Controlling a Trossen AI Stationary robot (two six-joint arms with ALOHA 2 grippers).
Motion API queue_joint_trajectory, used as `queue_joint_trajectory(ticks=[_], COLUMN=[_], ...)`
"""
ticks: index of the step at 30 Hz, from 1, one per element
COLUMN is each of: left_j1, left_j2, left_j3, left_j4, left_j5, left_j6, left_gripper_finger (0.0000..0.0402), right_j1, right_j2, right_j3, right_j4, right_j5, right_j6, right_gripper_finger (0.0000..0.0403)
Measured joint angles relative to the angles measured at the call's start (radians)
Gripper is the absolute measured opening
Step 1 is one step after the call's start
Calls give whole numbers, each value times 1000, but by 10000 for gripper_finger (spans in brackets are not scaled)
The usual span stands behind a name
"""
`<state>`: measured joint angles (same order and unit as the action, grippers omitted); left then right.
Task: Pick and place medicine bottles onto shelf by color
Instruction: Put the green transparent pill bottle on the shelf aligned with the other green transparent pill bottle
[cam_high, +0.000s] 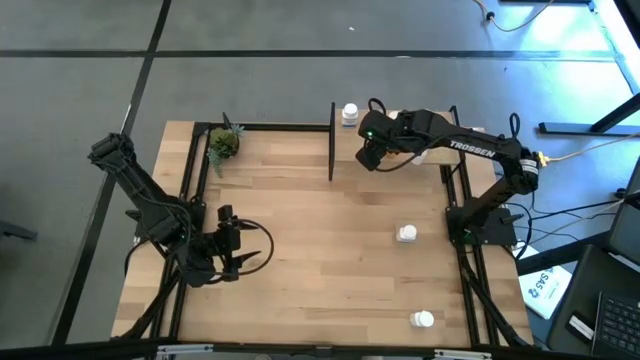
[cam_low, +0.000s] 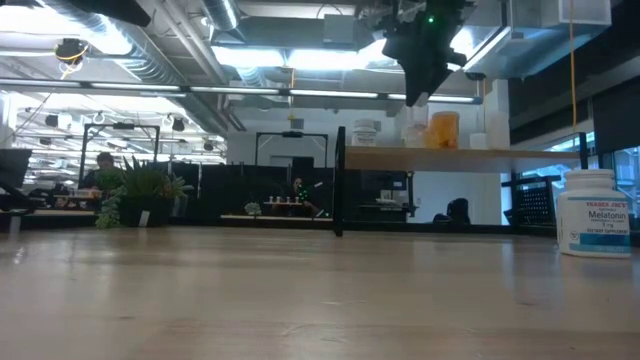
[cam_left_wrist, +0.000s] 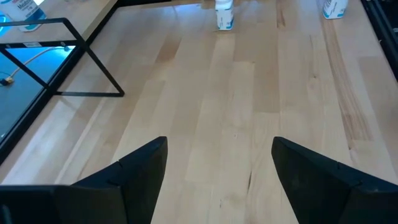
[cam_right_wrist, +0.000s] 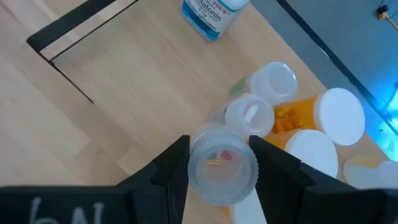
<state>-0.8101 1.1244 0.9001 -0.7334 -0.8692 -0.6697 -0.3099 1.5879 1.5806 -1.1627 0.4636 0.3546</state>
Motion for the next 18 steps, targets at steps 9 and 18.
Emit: queue_joint_trajectory(ticks=[9, 18], left_j1=[0, 0], left_j2=[0, 0], left_j3=[0, 0], left_j4=[0, 0], left_j5=[30, 30], left_j6=[-1, -3], left_gripper_finger=[283, 283], right_j1=[0, -1], right_j2=[0, 1], right_j3=[0, 0], right_j4=[28, 26], right_j5=[0, -90], right_j6=[-22, -45], right_gripper_finger=[153, 153])
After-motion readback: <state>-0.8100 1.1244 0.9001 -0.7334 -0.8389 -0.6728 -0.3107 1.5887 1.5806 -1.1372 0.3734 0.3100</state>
